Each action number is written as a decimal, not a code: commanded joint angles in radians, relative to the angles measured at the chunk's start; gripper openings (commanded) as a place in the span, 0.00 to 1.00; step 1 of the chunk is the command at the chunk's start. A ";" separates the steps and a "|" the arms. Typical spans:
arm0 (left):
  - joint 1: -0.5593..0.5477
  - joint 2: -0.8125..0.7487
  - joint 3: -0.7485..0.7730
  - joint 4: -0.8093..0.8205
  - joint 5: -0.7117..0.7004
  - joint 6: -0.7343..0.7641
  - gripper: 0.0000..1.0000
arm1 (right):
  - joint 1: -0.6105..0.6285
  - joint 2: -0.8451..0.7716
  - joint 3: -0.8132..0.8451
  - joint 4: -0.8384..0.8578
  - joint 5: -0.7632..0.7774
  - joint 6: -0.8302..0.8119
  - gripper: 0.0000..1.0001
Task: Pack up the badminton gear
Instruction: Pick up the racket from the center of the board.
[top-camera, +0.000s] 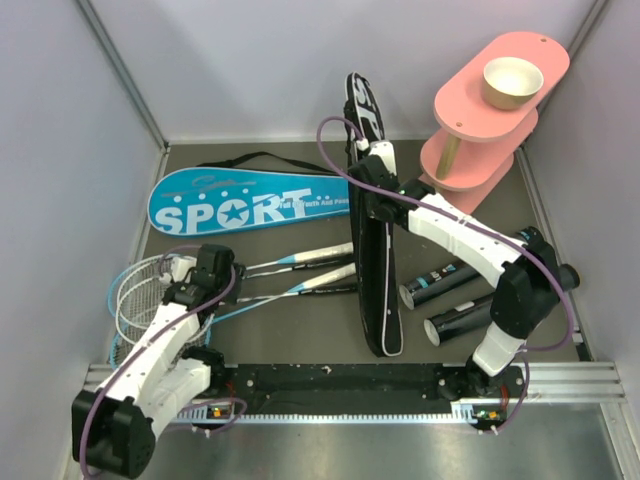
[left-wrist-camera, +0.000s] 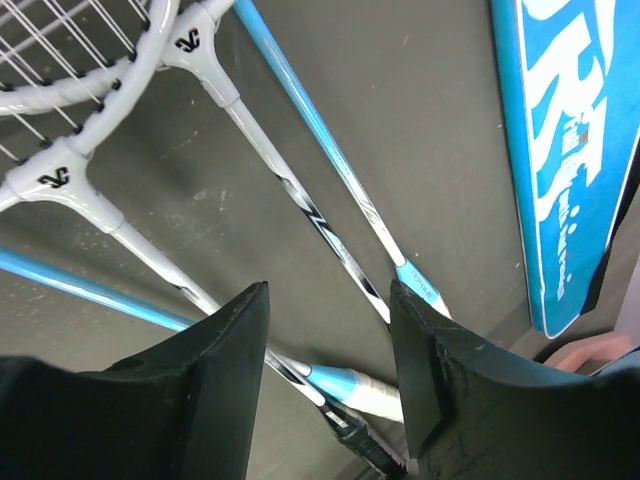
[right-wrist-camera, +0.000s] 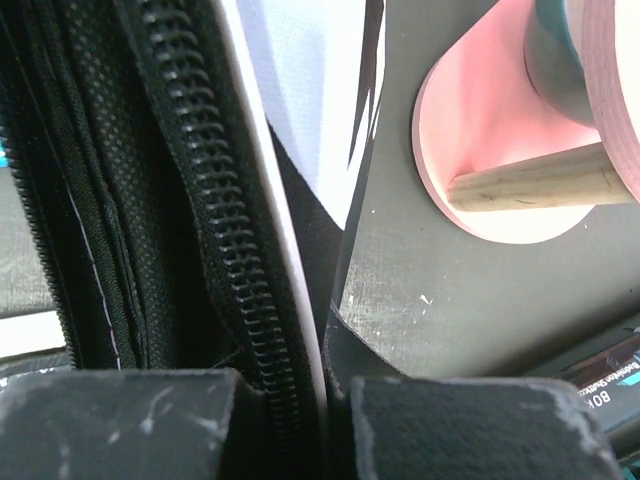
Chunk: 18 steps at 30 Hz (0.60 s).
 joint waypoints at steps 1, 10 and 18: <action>0.007 0.047 0.043 0.049 0.057 -0.047 0.56 | -0.004 -0.058 -0.003 0.081 -0.004 -0.015 0.00; 0.007 -0.102 -0.043 -0.120 0.016 -0.084 0.55 | -0.004 -0.070 -0.018 0.094 -0.022 -0.007 0.00; 0.007 -0.047 -0.100 0.021 0.014 -0.102 0.52 | -0.005 -0.079 -0.028 0.096 -0.032 -0.007 0.00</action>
